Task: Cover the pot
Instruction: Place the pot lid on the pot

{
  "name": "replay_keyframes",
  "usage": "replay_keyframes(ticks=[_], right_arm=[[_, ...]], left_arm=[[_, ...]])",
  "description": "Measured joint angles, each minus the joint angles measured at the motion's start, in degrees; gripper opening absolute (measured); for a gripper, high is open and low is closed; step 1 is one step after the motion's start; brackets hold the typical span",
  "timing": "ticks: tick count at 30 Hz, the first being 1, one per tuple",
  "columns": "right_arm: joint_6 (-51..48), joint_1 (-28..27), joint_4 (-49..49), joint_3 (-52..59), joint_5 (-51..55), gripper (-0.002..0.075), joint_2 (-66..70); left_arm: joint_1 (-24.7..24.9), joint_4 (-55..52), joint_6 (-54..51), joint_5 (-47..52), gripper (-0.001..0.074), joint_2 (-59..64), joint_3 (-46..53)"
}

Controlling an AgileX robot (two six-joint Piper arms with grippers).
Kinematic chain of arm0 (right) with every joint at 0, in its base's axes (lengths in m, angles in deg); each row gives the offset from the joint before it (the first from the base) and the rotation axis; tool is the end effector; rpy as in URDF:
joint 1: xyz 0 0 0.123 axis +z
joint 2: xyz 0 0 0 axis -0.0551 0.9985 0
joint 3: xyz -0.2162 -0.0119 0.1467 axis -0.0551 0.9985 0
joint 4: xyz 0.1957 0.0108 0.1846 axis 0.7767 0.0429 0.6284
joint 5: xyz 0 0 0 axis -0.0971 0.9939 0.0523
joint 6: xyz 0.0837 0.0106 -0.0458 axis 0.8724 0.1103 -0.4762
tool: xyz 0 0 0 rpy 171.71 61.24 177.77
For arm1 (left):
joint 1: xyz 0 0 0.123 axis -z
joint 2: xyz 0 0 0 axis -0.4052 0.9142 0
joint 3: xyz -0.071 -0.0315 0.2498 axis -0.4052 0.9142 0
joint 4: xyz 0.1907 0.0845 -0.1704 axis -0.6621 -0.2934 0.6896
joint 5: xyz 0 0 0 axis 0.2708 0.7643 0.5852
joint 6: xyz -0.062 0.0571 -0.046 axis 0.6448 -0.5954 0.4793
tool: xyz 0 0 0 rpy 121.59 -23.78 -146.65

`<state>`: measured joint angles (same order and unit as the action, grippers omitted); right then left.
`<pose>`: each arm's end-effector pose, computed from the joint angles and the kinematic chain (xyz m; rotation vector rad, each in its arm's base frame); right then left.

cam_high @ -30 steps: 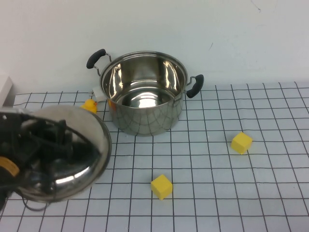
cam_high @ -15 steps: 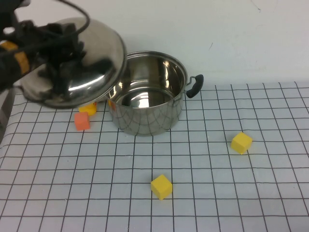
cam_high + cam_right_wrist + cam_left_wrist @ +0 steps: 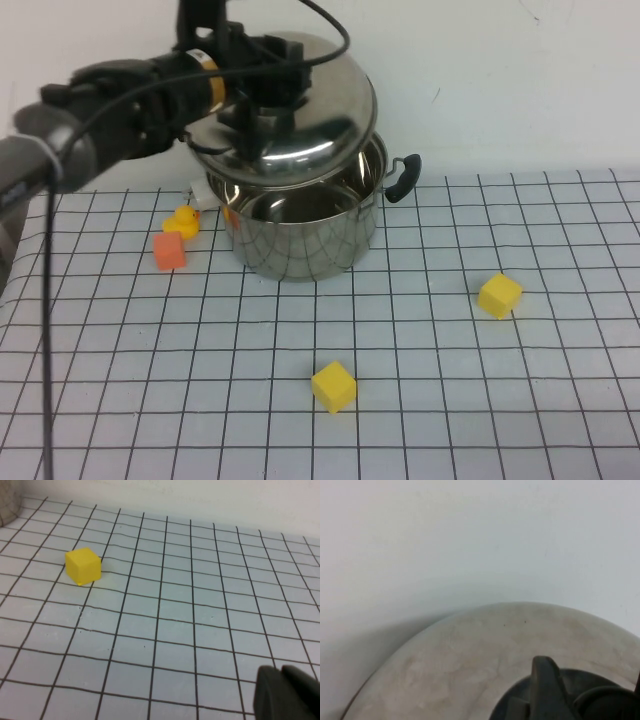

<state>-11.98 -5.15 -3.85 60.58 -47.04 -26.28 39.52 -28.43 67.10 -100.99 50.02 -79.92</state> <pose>0.0991 -0.0034 0.1745 -0.1430 1.8439 -0.1565 0.4728 -0.1585 0.2806 0.3467 1.7598 -0.5071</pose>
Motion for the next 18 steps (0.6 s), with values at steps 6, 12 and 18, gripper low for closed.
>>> replay_keyframes(ticks=[6, 12, 18], right_arm=[[0.0, 0.0, 0.0, 0.0, 0.0, 0.0009, 0.0], [0.0, 0.0, 0.0, 0.0, 0.0, 0.0009, 0.0], [0.0, 0.0, 0.0, 0.0, 0.0, 0.0009, 0.0]], left_arm=[[0.4, -5.4, 6.8, 0.0, 0.0312, 6.1, -5.1], [0.4, -6.8, 8.3, -0.3, 0.0312, 10.0, -8.3], [0.5, -7.4, 10.2, -0.3, 0.0312, 13.5, -12.2]])
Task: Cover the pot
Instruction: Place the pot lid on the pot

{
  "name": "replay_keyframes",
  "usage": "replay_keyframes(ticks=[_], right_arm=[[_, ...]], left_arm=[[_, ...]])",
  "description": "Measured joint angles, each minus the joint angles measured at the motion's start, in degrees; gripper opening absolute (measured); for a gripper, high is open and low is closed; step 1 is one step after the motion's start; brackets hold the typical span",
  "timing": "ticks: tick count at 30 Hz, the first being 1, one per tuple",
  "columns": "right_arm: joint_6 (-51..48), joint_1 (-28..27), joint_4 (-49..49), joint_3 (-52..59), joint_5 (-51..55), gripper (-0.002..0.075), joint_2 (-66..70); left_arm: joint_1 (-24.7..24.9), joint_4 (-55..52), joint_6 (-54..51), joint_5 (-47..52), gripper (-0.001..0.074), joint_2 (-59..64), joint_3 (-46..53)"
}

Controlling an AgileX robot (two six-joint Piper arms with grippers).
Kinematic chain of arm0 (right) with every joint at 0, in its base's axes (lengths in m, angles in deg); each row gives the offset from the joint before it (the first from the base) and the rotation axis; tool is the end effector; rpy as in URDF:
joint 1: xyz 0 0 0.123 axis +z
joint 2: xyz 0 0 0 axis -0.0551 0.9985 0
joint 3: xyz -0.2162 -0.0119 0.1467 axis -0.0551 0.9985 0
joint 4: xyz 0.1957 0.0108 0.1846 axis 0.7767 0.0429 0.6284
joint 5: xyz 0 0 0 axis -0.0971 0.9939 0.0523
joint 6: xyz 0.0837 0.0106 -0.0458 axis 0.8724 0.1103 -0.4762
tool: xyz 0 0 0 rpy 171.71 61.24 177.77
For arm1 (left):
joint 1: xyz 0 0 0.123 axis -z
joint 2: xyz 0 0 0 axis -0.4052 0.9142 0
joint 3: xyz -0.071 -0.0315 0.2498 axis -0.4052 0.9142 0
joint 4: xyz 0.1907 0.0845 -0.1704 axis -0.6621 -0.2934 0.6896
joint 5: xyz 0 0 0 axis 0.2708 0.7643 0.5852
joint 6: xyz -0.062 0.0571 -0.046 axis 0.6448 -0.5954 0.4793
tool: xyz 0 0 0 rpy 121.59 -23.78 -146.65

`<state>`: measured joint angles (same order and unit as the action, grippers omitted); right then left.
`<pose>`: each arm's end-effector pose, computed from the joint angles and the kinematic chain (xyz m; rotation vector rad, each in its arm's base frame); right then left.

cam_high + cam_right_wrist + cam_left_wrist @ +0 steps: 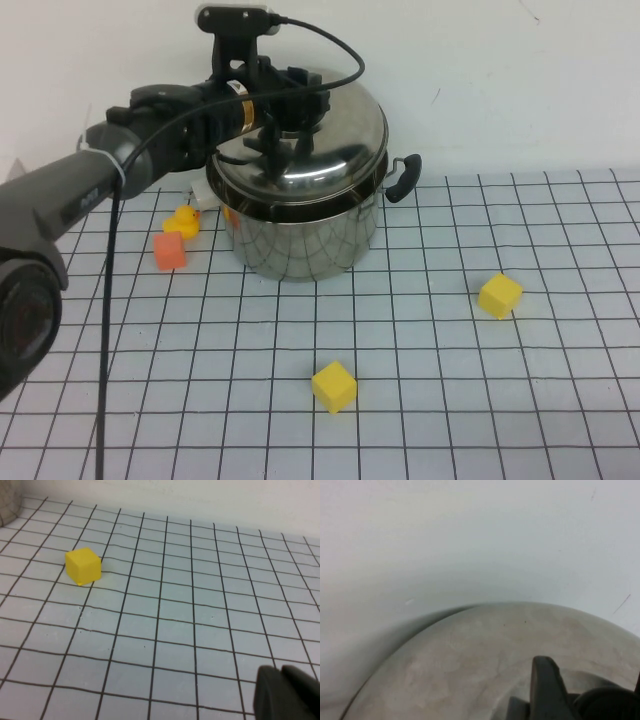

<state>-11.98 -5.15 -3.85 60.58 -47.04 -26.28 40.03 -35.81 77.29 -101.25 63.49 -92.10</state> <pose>0.0991 -0.0034 0.1745 -0.1430 1.8439 -0.1565 0.5143 -0.1758 0.2304 0.3200 1.8285 -0.5508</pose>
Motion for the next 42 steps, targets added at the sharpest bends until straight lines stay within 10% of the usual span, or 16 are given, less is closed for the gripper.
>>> replay_keyframes(ticks=[42], right_arm=[[0.0, 0.0, 0.0, 0.0, 0.0, 0.0009, 0.0]], left_arm=[[0.0, -10.2, 10.3, -1.7, 0.0312, -0.1, 3.2]])
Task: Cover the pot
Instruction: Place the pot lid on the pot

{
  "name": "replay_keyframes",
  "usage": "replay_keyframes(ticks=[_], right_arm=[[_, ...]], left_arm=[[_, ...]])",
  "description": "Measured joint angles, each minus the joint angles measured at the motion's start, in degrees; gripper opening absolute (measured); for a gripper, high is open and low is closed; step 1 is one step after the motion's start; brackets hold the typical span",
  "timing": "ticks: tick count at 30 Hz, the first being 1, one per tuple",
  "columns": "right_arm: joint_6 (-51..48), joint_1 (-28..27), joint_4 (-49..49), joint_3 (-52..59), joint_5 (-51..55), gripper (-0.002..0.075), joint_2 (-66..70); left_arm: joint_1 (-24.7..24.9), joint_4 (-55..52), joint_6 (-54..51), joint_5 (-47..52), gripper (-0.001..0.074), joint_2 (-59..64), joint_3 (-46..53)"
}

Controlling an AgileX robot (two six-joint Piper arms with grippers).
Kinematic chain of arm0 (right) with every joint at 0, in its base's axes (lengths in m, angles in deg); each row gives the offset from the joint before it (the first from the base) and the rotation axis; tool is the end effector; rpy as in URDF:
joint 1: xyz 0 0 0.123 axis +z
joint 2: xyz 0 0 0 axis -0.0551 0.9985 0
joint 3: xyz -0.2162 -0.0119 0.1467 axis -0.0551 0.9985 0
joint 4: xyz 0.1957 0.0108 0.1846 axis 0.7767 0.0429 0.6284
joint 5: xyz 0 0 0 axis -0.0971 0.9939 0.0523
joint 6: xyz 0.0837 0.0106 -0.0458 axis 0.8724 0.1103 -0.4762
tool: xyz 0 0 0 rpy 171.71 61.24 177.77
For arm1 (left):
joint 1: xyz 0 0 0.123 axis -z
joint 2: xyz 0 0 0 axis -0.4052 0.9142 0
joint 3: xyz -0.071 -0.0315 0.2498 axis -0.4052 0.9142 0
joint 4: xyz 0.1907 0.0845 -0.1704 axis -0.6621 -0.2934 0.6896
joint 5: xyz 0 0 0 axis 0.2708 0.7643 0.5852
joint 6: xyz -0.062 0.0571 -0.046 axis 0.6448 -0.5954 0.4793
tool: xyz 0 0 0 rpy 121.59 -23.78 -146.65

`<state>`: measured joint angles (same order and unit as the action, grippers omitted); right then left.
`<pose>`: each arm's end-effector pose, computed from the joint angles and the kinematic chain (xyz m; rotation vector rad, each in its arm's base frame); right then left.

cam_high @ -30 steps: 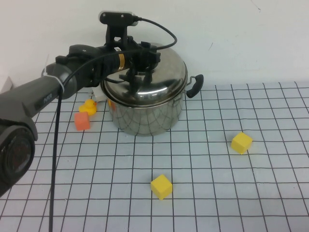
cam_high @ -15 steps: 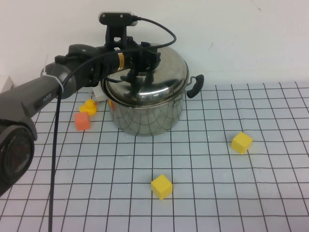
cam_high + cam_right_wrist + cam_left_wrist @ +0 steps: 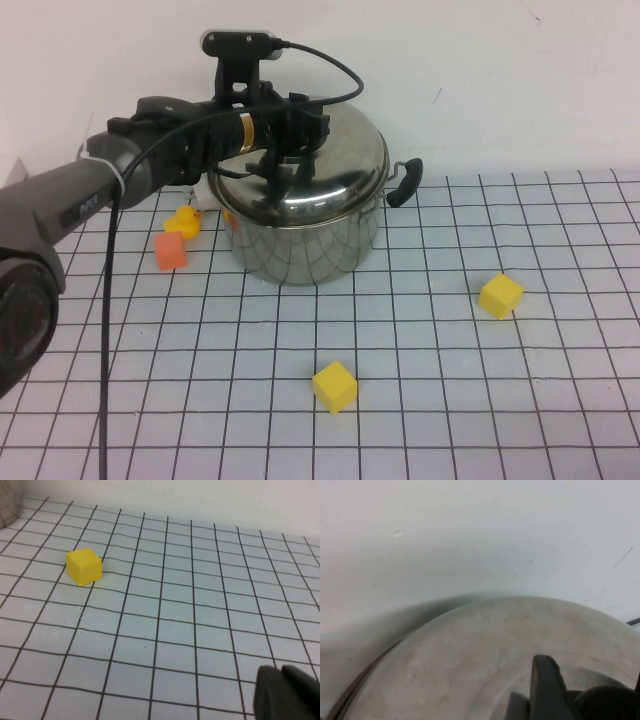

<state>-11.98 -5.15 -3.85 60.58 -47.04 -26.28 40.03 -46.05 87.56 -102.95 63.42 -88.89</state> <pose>0.0991 -0.0034 0.1745 -0.1430 1.8439 -0.1565 0.5068 -0.1760 0.2068 0.3409 1.9368 -0.5681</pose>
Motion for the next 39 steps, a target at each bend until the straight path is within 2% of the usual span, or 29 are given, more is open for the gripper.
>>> replay_keyframes(ticks=[39], right_arm=[[0.0, 0.0, 0.0, 0.0, 0.0, 0.0009, 0.0]], left_arm=[[0.3, -0.8, 2.5, -0.1, 0.0312, -3.0, 1.5]])
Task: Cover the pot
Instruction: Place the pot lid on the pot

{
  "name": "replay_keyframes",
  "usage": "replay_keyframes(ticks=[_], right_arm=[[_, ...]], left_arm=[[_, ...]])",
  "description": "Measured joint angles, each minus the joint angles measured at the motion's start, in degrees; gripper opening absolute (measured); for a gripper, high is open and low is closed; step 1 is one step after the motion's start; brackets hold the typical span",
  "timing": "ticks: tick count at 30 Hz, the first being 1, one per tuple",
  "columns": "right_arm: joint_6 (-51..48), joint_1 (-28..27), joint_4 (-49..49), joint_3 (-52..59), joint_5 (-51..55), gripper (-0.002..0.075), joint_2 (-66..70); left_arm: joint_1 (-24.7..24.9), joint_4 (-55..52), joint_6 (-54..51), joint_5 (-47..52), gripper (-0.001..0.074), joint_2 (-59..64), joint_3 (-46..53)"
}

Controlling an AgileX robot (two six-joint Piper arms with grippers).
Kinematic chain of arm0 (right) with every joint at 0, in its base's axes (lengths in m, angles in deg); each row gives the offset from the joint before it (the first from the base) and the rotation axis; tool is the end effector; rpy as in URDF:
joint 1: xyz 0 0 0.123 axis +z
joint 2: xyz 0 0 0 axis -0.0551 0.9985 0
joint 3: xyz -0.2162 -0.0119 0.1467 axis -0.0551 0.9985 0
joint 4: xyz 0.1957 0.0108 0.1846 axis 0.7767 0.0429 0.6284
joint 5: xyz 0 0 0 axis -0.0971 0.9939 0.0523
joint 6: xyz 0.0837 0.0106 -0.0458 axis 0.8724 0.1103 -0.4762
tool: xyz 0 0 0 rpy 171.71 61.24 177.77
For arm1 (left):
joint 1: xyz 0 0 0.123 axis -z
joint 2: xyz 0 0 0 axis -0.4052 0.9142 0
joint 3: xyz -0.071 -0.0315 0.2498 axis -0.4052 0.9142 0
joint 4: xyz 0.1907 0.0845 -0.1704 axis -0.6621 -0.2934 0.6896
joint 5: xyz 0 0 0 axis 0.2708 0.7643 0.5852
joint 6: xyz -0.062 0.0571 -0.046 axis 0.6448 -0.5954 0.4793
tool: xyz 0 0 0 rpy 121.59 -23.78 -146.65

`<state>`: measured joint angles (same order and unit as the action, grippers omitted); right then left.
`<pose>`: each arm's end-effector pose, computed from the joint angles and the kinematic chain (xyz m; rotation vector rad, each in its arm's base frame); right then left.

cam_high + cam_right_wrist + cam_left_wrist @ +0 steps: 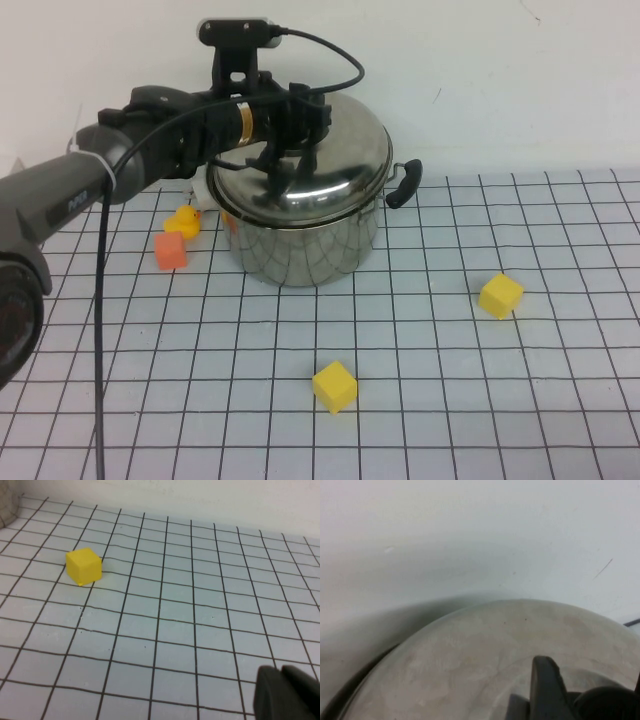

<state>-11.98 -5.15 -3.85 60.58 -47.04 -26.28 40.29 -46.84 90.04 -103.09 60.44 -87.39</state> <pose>0.0991 -0.0034 0.1745 -0.1430 1.8439 -0.1565 0.4988 -0.1763 0.2250 0.3202 1.9225 -0.5917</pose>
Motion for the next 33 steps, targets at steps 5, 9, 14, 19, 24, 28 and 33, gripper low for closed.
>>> replay_keyframes(ticks=[5, 9, 14, 19, 24, 28, 33], right_arm=[[0.0, 0.0, 0.0, 0.0, 0.0, 0.0009, 0.0], [0.0, 0.0, 0.0, 0.0, 0.0, 0.0009, 0.0], [0.0, 0.0, 0.0, 0.0, 0.0, 0.0009, 0.0], [0.0, 0.0, 0.0, 0.0, 0.0, 0.0009, 0.0], [0.0, 0.0, 0.0, 0.0, 0.0, 0.0009, 0.0], [0.0, 0.0, 0.0, 0.0, 0.0, 0.0009, 0.0], [0.0, 0.0, 0.0, 0.0, 0.0, 0.0009, 0.0]], left_arm=[[0.3, 0.4, -3.3, 2.9, 0.0312, -0.1, 3.0], [0.3, 0.8, -4.2, 3.4, 0.0312, -0.6, 3.8], [0.3, 1.0, -4.3, 3.8, 0.0312, -0.8, 4.1], [0.4, 1.0, -4.3, 5.1, 0.0312, -0.9, 4.2], [0.4, 0.9, -4.4, 5.3, 0.0312, -0.6, 3.1], [0.4, 0.8, -4.4, 5.3, 0.0312, -0.3, 2.4], [0.4, 0.4, -4.4, 5.3, 0.0312, -0.3, 2.3]])
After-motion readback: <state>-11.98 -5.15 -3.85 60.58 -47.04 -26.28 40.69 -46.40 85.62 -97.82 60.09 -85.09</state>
